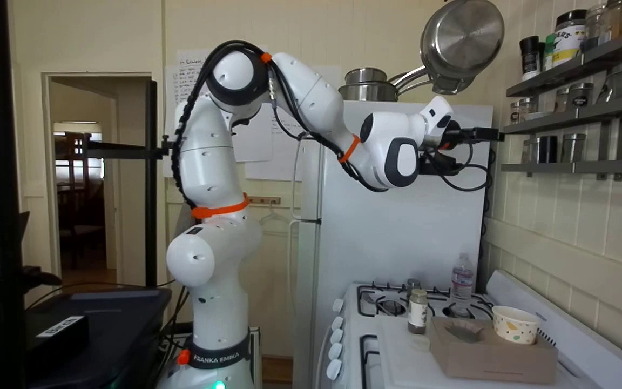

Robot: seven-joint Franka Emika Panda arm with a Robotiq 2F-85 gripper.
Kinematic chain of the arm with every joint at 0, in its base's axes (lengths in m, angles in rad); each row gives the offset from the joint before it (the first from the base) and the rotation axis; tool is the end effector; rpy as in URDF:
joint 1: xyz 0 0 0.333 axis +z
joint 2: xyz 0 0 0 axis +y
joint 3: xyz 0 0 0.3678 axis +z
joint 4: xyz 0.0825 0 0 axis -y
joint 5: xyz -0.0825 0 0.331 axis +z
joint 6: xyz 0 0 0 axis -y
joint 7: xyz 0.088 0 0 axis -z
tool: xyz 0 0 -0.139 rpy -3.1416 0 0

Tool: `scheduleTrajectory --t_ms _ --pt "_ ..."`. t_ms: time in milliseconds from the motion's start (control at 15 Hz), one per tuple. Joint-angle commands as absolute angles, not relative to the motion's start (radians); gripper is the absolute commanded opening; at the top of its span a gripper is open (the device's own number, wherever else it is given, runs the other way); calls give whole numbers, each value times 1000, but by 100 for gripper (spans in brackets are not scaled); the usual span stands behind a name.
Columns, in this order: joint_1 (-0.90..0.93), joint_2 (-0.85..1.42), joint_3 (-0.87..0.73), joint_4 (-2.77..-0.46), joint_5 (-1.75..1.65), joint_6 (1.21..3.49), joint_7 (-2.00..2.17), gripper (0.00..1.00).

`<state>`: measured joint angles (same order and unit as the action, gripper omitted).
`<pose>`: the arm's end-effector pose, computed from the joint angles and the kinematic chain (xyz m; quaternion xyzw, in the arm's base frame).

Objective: Remove the black container from the bottom left rack and put it on the white tray

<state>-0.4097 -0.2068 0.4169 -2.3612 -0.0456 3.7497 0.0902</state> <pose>0.4697 0.0354 0.6778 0.7052 0.0199 0.7087 0.0017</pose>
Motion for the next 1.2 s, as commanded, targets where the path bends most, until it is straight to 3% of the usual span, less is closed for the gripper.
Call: scheduleTrajectory --t_ms 0,133,200,400,800,933,1133 --pt "-449 -14 524 -2244 69 3949 -133 100" --pt "-424 50 538 -2206 112 3987 -204 100" --pt "-261 -27 334 -2266 56 3937 -124 100" --pt "-251 33 342 -2222 64 3964 -153 100" --pt "-47 232 164 -2034 102 4014 -183 100" --pt "-61 300 205 -1948 176 4041 -224 100" --pt "42 345 110 -1875 213 4062 -201 100"
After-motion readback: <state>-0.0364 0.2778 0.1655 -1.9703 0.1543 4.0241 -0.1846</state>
